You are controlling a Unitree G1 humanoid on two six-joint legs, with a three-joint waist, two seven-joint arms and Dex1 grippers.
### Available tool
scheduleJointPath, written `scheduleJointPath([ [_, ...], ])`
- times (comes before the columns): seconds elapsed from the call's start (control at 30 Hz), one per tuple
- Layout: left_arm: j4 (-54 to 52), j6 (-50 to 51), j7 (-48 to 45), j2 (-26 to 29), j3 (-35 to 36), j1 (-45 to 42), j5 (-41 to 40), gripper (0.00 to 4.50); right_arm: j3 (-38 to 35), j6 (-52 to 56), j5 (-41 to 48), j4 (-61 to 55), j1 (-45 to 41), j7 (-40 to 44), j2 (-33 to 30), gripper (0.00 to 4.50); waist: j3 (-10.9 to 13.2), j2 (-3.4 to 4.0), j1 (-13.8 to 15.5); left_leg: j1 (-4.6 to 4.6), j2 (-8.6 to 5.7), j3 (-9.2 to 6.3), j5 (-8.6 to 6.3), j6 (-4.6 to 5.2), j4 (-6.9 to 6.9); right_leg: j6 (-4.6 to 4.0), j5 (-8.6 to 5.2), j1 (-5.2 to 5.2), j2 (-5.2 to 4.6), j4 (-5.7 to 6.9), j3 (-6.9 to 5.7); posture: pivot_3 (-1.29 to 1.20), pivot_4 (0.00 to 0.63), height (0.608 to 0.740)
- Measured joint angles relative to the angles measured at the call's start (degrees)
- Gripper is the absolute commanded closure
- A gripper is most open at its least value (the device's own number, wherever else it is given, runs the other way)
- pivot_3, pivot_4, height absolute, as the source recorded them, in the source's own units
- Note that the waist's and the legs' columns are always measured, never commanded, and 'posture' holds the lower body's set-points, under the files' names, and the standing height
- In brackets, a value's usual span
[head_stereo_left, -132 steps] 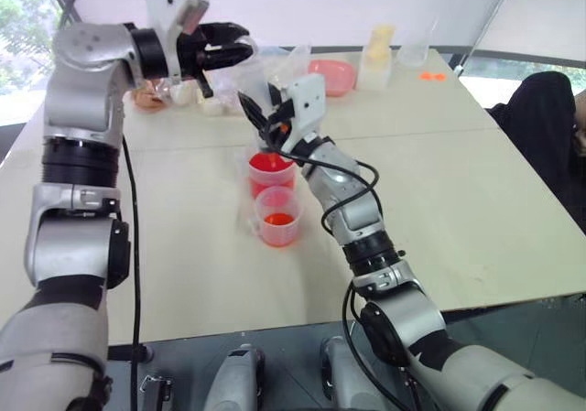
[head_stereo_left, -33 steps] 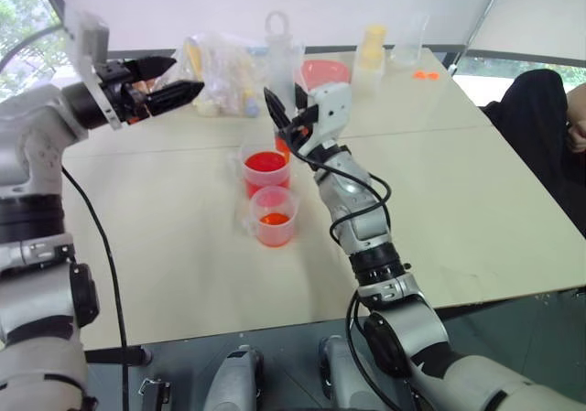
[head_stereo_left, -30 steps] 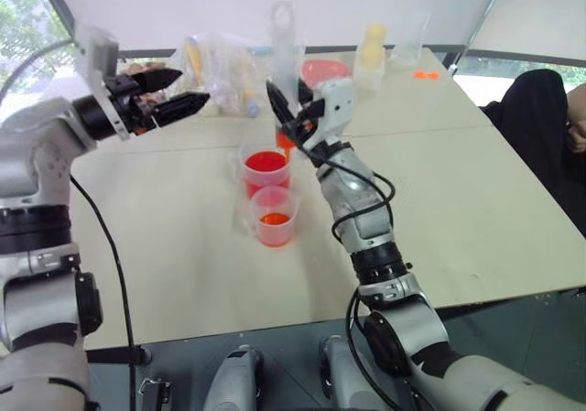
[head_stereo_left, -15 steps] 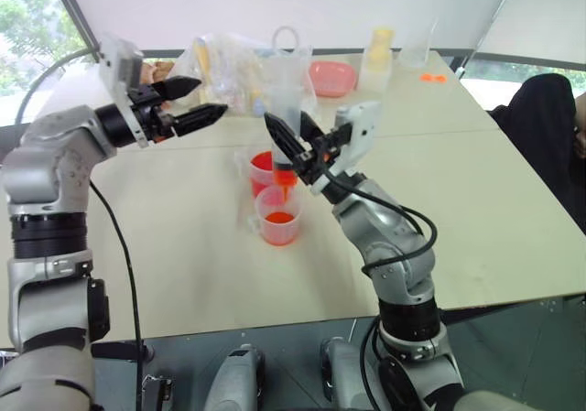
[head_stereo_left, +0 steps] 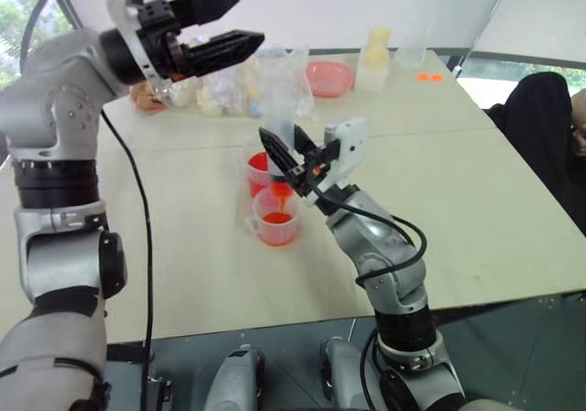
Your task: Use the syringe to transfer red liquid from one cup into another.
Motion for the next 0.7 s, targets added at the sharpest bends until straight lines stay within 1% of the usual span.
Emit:
scheduleJointPath([
  [0.2,5.16,-5.38,-2.59,-0.78,-4.40,-0.30,5.20,0.03,0.87,-1.79,-1.58,1.08,-0.02,0.48,0.01,2.95,0.00,0.00,0.07,-0.02,-0.01,0.02,0.00,0.00,0.01,0.00,0.00,0.00,-0.01,-0.03,0.01,0.00,0.150,0.740],
  [0.43,6.90,-8.57,-3.29,-1.67,-4.90,-0.41,7.65,0.03,0.84,-2.27,-2.59,2.20,0.01,0.48,-0.01,2.95,0.00,0.00,0.11,-0.03,0.00,0.01,0.00,0.00,0.01,0.00,0.00,0.01,-0.01,-0.04,0.01,0.00,0.150,0.740],
  [0.53,8.51,-10.37,-3.01,-3.27,-5.19,-1.64,9.07,0.03,0.90,-2.80,-3.17,2.49,0.21,0.55,-0.05,2.95,0.00,0.00,0.25,-0.04,-0.01,0.01,0.00,0.00,0.01,0.00,0.00,0.01,-0.01,-0.04,0.00,0.00,0.150,0.740],
  [0.6,8.96,-11.02,-3.23,-3.94,-5.43,-2.28,9.27,0.56,1.01,-3.41,-3.59,2.63,0.27,0.63,-0.03,2.95,0.00,0.00,0.17,-0.04,-0.01,0.02,0.00,0.00,0.01,0.00,0.00,0.01,-0.02,-0.04,0.01,0.00,0.150,0.740],
  [0.67,9.17,-11.20,-4.10,-4.61,-5.53,-2.29,9.25,1.42,0.92,-3.56,-3.67,2.70,0.27,0.61,-0.03,2.95,0.00,0.00,0.13,-0.03,-0.01,0.01,0.00,0.00,0.01,0.00,0.00,0.00,-0.01,-0.03,0.00,0.00,0.150,0.740],
  [0.7,9.31,-11.25,-4.46,-4.91,-5.73,-2.29,9.24,1.77,0.81,-3.57,-3.71,2.79,0.27,0.55,-0.03,2.95,0.00,0.00,0.09,-0.03,-0.01,0.00,0.00,0.00,0.01,0.00,0.00,0.00,-0.01,-0.03,0.00,0.00,0.150,0.740],
])
